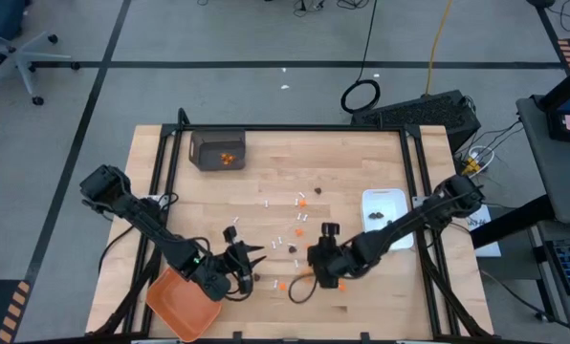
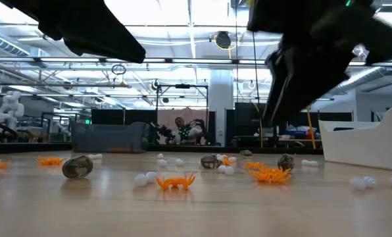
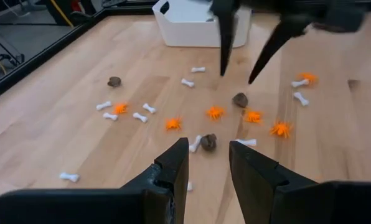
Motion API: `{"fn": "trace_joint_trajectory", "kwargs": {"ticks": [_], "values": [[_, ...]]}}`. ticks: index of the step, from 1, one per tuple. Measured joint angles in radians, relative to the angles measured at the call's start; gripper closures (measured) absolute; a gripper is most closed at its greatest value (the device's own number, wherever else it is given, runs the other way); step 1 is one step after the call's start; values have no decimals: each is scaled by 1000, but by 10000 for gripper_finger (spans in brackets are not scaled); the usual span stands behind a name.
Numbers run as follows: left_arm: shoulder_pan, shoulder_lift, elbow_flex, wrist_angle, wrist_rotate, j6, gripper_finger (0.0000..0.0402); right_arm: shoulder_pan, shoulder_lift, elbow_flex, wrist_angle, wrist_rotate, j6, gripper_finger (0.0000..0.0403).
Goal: Sort Halloween decoration
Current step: Put the orange spider toy into the black bin
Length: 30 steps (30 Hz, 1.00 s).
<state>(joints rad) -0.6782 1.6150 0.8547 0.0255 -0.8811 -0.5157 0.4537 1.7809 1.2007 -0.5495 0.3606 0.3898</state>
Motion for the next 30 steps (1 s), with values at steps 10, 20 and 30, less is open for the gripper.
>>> {"fn": "trace_joint_trajectory", "kwargs": {"ticks": [10,20,30], "values": [[0,0,0,19,-25,31,286,-139,0,-101,140,-179,-99,252],[0,0,0,19,-25,32,286,-149,30,-117,196,-235,-101,252],[0,0,0,17,-14,28,286,-149,88,-114,211,-232,-72,273]]}}
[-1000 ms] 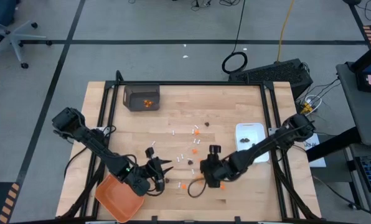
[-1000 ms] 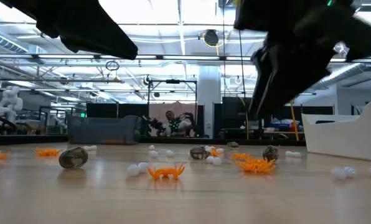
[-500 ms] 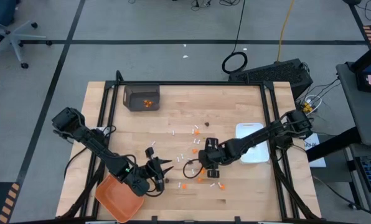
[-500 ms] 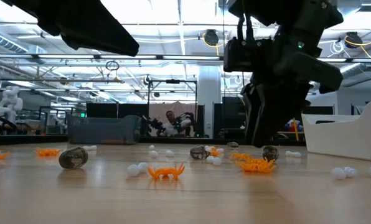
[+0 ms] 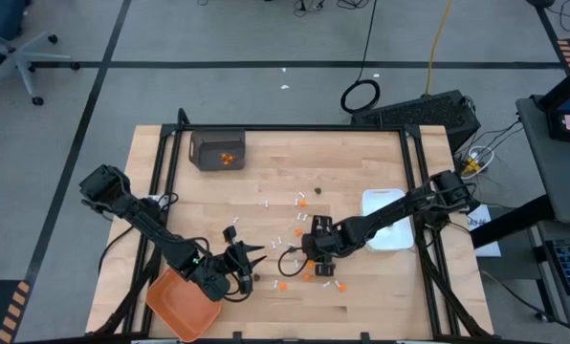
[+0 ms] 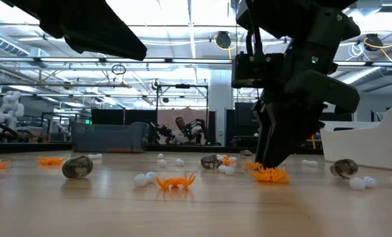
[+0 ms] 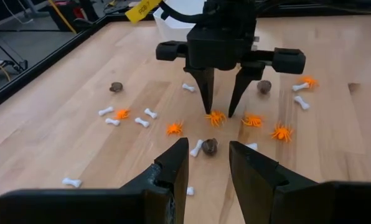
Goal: Sort Halloween decoration
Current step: Put the orange spider toy into the black bin
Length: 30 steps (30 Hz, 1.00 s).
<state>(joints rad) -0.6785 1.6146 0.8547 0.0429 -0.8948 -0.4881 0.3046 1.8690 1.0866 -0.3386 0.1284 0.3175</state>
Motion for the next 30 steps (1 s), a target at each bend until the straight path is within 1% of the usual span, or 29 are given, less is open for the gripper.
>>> {"fn": "trace_joint_trajectory", "kwargs": {"ticks": [3,11,12,16,21,27,30], "values": [[0,0,0,1,0,1,286,0,1,0,3,0,1,298],[0,0,0,1,0,3,286,0,3,0,12,2,-20,391],[0,0,0,1,0,3,286,0,3,-1,14,4,-23,396],[0,0,0,0,6,-1,286,1,-5,-3,9,47,-16,400],[0,0,0,0,23,-2,286,4,-49,-7,-1,62,-18,402],[0,0,0,1,23,-2,286,39,-101,-6,52,141,-51,403],[0,0,0,1,23,-2,286,66,-105,-6,128,217,-92,403]]}}
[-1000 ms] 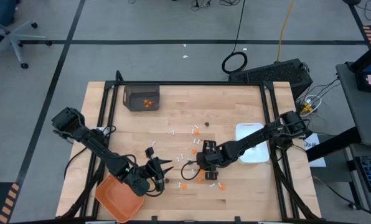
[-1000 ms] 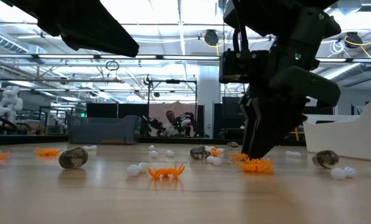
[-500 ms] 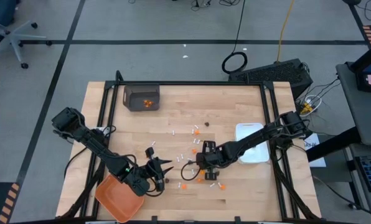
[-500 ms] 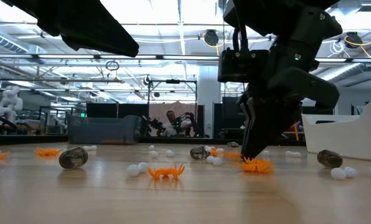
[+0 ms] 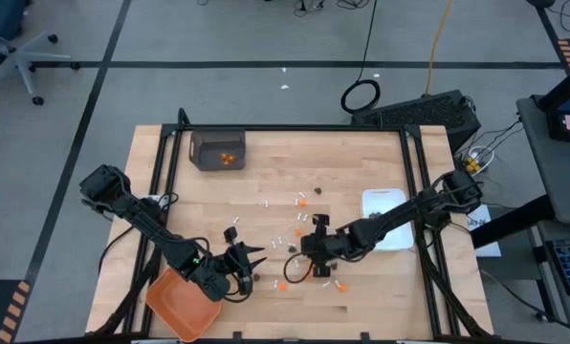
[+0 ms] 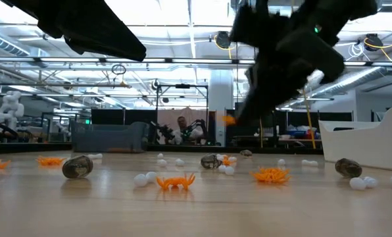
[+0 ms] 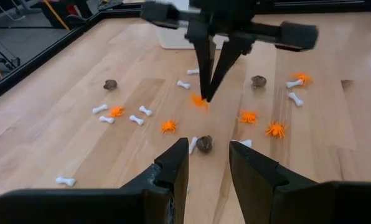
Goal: Sort Halloween decoration
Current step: Put the orange spider toy into the black bin
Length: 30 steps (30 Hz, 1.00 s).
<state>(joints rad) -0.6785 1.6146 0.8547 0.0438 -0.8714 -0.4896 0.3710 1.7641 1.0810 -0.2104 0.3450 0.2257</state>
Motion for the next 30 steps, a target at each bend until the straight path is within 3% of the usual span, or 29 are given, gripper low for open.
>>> {"fn": "trace_joint_trajectory", "kwargs": {"ticks": [7,21,30], "values": [[0,0,0,0,0,-1,286,66,0,1,133,252,-137,403],[0,0,0,0,1,-2,286,153,-2,3,276,626,-495,403],[0,0,0,0,1,-2,286,156,-2,3,319,745,-627,403]]}}
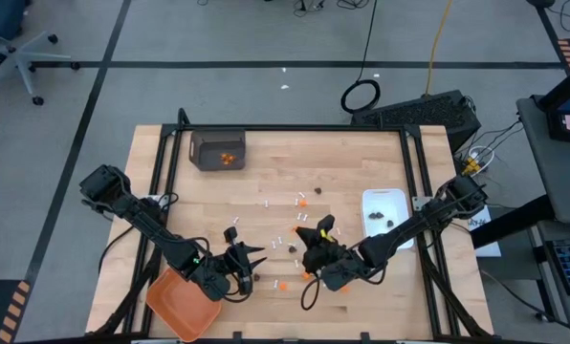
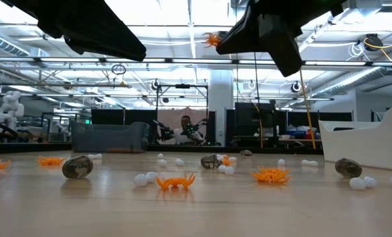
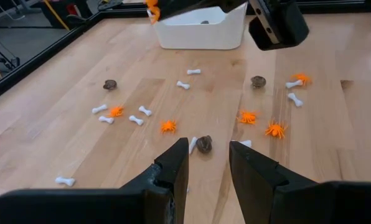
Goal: Sort Halloween decoration
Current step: Put the orange spider toy into the black bin
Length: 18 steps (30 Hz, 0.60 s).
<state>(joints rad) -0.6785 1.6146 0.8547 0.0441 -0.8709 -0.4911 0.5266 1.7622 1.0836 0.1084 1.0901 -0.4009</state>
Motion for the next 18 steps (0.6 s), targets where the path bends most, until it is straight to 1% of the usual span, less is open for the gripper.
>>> {"fn": "trace_joint_trajectory", "kwargs": {"ticks": [1,12,18], "values": [[0,0,0,0,0,0,286,0,0,0,0,13,-11,403],[0,14,0,0,0,0,286,0,0,0,0,15,-177,403],[12,43,0,1,0,0,286,-1,-2,0,0,36,-188,403]]}}
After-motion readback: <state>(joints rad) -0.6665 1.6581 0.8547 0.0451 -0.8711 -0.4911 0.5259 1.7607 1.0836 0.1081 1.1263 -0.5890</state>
